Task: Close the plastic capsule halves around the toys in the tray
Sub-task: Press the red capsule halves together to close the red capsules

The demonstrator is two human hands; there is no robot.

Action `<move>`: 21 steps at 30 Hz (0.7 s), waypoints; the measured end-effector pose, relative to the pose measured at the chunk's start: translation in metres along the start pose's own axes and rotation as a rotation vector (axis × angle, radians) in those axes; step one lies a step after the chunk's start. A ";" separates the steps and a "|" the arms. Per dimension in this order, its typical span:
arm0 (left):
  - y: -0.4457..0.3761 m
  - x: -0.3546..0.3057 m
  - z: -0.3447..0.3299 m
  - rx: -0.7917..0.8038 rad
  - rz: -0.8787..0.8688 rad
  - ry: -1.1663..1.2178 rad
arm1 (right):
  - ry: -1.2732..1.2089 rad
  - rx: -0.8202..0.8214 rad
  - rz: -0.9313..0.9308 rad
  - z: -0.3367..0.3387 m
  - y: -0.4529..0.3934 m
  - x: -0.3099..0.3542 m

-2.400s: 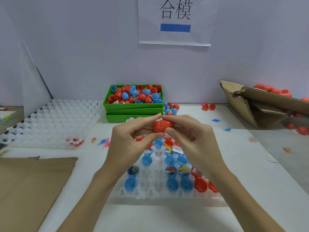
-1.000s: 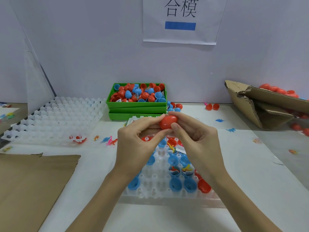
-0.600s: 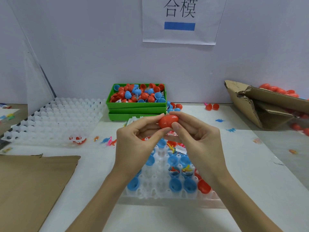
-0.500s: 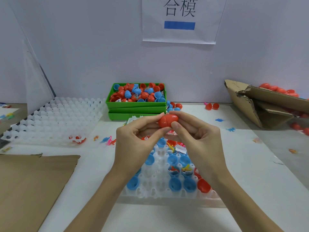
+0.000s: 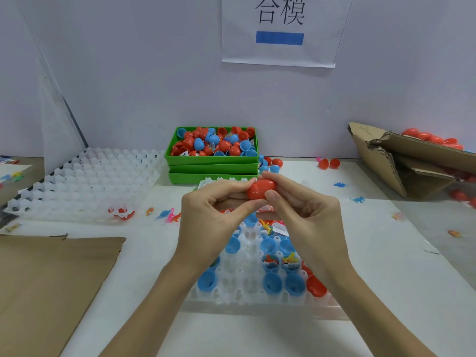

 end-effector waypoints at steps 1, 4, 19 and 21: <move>0.000 0.000 -0.001 -0.002 0.012 0.006 | -0.029 -0.009 -0.022 -0.001 0.000 0.000; 0.001 0.000 -0.003 -0.003 0.050 0.036 | -0.096 -0.031 -0.074 -0.002 0.001 0.000; -0.002 0.000 0.000 0.024 0.074 -0.026 | -0.205 -0.012 -0.251 -0.003 0.001 -0.003; -0.001 -0.001 -0.001 0.027 0.030 -0.073 | -0.188 -0.019 -0.234 -0.003 0.001 -0.003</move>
Point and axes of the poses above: each hand's wrist, its own y-axis away from the middle knuckle, its own z-axis out of the back of the hand, x = y × z, the point moved 1 cm from there along -y, towards the middle knuckle, and after that the axes turned 3 degrees about y, right-handed, at the moved point
